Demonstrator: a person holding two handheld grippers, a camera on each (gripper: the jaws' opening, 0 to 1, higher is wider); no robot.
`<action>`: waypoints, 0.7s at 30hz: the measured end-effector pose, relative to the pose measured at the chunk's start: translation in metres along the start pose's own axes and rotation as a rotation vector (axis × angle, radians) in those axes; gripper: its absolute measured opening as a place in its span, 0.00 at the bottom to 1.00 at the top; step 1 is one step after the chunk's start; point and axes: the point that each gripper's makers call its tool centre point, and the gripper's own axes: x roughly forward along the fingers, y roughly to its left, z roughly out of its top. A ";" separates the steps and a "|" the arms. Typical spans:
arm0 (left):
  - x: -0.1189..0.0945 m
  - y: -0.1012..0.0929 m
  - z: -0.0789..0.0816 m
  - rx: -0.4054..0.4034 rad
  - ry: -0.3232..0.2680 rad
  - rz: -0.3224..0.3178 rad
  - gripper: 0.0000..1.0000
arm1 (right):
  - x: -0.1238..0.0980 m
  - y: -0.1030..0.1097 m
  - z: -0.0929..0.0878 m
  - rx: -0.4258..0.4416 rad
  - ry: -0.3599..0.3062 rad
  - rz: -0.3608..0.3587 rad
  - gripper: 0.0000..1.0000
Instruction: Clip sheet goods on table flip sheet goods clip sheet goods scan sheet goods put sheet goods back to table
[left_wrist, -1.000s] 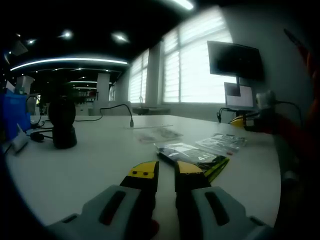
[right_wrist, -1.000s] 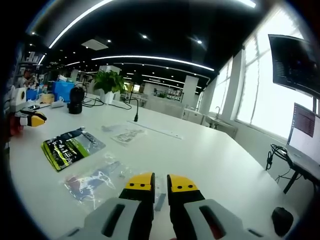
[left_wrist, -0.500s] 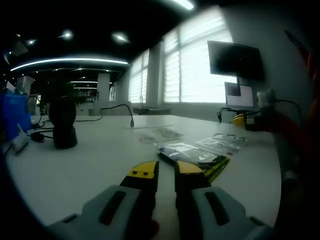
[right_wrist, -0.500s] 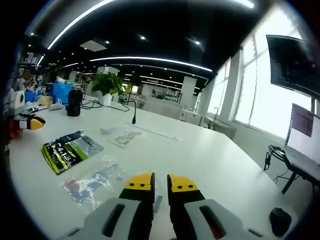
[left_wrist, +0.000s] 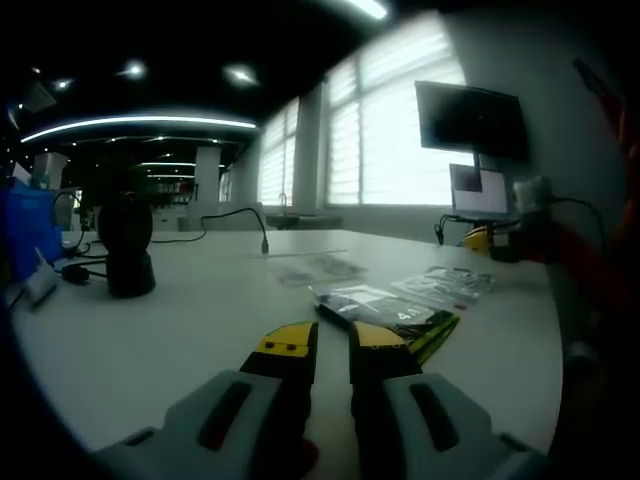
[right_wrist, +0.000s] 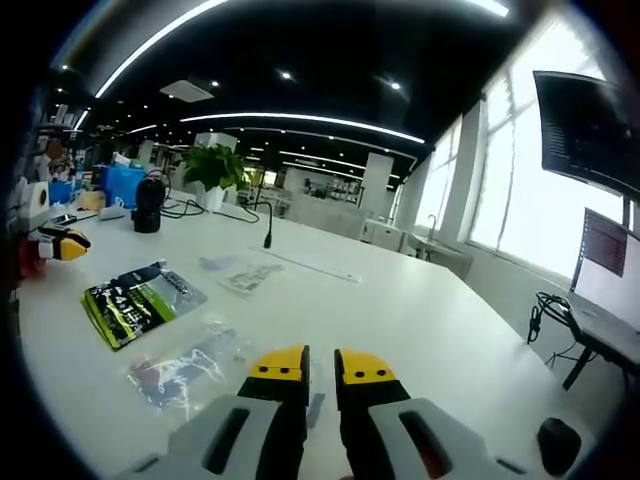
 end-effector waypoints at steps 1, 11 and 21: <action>0.000 -0.001 0.000 0.000 0.001 -0.001 0.06 | 0.000 0.001 0.000 0.000 0.001 0.002 0.07; -0.003 -0.006 0.000 0.001 0.003 -0.003 0.06 | 0.007 0.005 -0.002 -0.010 0.022 0.019 0.08; -0.002 -0.006 -0.001 0.005 0.009 -0.003 0.06 | 0.007 -0.002 -0.005 -0.022 0.039 0.019 0.09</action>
